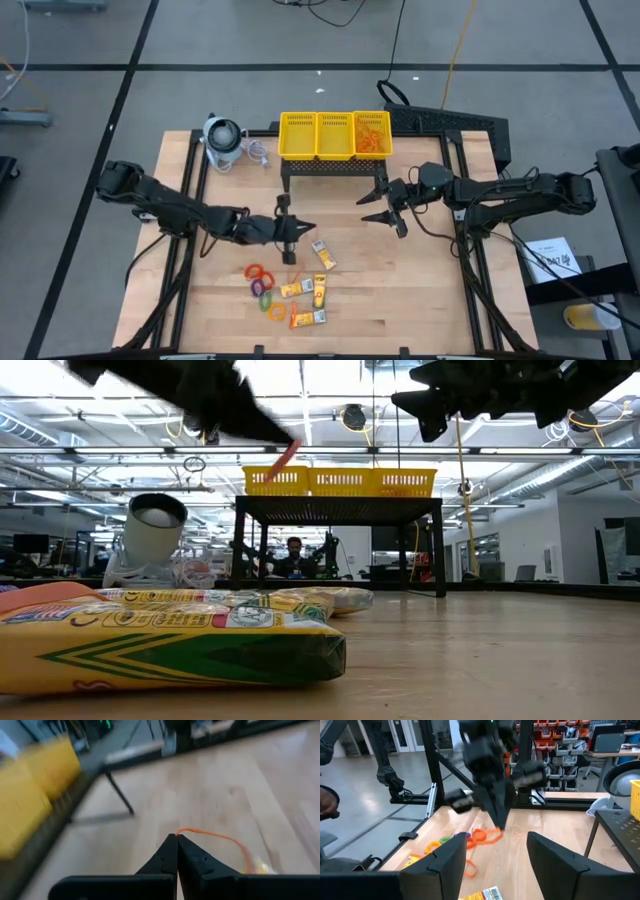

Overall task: Pick & Place Office Desk Supplies
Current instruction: Put the orange rubber band into the right yellow bin on the shelf

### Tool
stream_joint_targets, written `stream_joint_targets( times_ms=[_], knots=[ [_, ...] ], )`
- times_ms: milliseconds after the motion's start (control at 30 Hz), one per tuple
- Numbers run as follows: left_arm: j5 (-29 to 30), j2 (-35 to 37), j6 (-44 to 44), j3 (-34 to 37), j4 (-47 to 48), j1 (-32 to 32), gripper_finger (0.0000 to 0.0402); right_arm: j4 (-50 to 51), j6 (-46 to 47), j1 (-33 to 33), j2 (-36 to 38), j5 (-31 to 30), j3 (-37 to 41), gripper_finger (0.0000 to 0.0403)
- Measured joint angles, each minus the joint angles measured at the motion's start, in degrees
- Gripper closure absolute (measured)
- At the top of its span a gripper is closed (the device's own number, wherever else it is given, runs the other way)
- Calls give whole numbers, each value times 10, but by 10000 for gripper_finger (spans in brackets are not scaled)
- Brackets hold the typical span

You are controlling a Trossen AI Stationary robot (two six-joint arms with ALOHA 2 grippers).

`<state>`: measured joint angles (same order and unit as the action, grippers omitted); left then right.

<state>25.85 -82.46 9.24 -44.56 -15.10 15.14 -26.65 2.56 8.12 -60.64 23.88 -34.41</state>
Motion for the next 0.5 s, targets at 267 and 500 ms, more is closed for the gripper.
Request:
stream_joint_targets(
  times_ms=[267,500],
  knots=[
    [-3,-2,110,-60,-2,-14,400,-18,14,-22,-25,-44,0,204],
    [-3,-2,117,-63,-1,-33,400,-137,23,-54,-101,-73,0,204]
  ],
)
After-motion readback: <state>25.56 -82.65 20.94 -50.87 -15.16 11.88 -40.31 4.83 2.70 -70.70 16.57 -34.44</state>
